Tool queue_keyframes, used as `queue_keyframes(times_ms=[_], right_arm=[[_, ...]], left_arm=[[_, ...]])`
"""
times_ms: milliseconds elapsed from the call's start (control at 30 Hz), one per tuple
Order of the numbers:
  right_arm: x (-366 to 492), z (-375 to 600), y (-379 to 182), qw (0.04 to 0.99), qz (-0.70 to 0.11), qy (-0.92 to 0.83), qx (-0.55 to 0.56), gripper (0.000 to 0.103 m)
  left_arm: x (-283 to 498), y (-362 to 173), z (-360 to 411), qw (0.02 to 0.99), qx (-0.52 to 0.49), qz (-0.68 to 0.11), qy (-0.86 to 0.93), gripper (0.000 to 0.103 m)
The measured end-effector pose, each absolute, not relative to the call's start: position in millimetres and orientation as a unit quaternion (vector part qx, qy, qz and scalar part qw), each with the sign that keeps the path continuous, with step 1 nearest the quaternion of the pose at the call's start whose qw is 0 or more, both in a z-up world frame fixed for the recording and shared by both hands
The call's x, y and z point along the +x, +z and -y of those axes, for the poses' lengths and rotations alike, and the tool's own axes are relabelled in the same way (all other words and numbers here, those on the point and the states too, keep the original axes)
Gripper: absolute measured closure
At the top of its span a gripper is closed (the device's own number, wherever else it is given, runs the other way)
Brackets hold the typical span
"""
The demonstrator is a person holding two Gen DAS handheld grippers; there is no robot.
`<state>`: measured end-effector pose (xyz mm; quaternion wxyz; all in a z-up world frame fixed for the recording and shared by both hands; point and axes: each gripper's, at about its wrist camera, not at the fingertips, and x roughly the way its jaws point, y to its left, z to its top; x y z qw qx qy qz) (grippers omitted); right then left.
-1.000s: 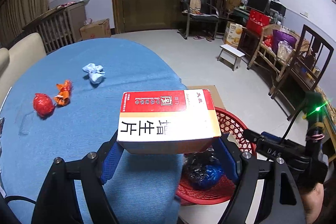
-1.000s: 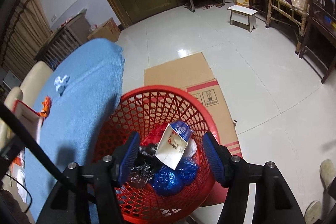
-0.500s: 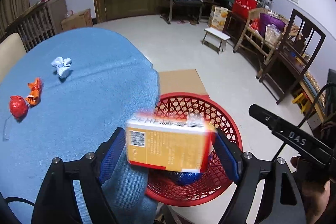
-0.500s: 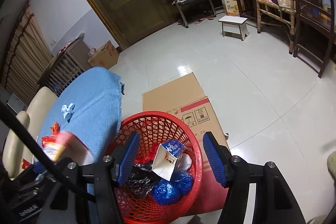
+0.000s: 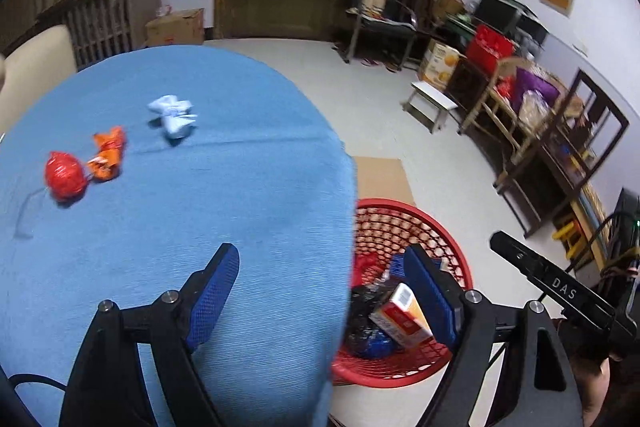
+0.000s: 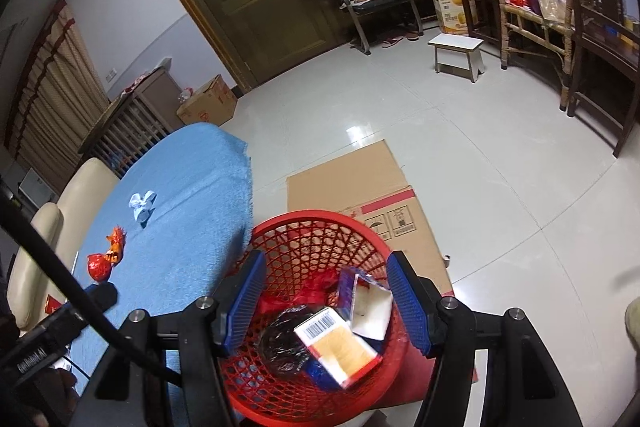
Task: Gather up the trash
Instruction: 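Return both tools to the table toward the red bag and clear tray, then grasp the red plastic bag with the right tool while the left tool grasps the clear tray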
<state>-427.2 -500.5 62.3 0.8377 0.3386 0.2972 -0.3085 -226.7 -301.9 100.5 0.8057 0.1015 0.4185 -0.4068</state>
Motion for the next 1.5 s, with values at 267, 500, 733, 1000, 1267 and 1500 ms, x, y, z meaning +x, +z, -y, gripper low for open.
queue_keyframes(times_ms=[267,500,733,1000,1267,1500], right_arm=[[-403,483,62,0.844,-0.312,-0.283,0.330,0.036],[-360,447,56,0.856,-0.349,-0.236,0.301,0.035],[-305,398,48,0.866,-0.390,-0.173,0.261,0.035],[-237,357,52,0.876,-0.415,-0.118,0.217,0.035],[-148,299,82,0.902,-0.404,-0.034,0.148,0.035],[-61,251,76,0.902,-0.424,0.011,0.079,0.035]], left_arm=[[-200,90,247,0.820,0.075,-0.431,-0.369,0.018],[-173,78,189,0.838,0.047,-0.442,-0.318,0.018],[-149,73,132,0.861,0.025,-0.438,-0.259,0.018],[-112,65,75,0.875,-0.018,-0.440,-0.201,0.018],[-77,63,35,0.884,-0.050,-0.436,-0.160,0.018],[-62,60,18,0.885,-0.059,-0.437,-0.149,0.018]])
